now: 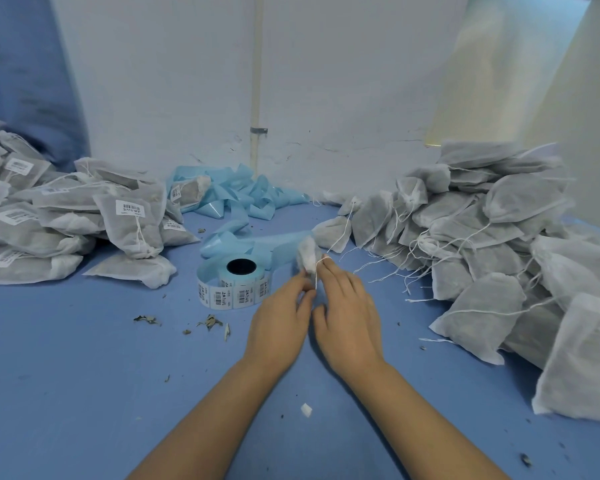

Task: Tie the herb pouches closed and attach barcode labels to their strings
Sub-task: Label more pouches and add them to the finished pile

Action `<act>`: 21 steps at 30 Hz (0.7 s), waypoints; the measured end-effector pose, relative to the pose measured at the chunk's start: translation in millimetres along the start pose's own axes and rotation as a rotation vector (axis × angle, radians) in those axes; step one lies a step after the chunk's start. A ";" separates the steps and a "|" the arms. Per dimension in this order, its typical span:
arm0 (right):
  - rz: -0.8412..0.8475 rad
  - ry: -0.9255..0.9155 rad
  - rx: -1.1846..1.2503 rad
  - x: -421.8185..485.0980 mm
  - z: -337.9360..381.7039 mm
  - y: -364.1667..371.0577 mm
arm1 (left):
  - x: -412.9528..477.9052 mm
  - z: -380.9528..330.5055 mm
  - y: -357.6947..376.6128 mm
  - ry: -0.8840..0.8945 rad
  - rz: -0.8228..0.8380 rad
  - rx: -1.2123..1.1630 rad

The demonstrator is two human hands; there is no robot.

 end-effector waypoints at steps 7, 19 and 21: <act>-0.091 -0.018 0.075 -1.4 -4.6 -3.3 | 1.0 1.3 1.4 0.001 0.055 -0.032; -0.250 -0.039 0.284 -2.4 -15.7 -6.5 | -1.0 -10.5 -0.3 0.093 0.033 0.281; -0.286 -0.009 0.397 -2.8 -21.9 -6.4 | -1.6 -8.9 2.3 0.096 0.068 0.254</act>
Point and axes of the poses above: each hand's wrist, its own x-axis towards the middle knuckle, its own y-axis out of the palm, z = x × y, the point moved 6 cm from there along x, towards the middle knuckle, and after that the axes turned 15 degrees about z, right-handed, at the moved point
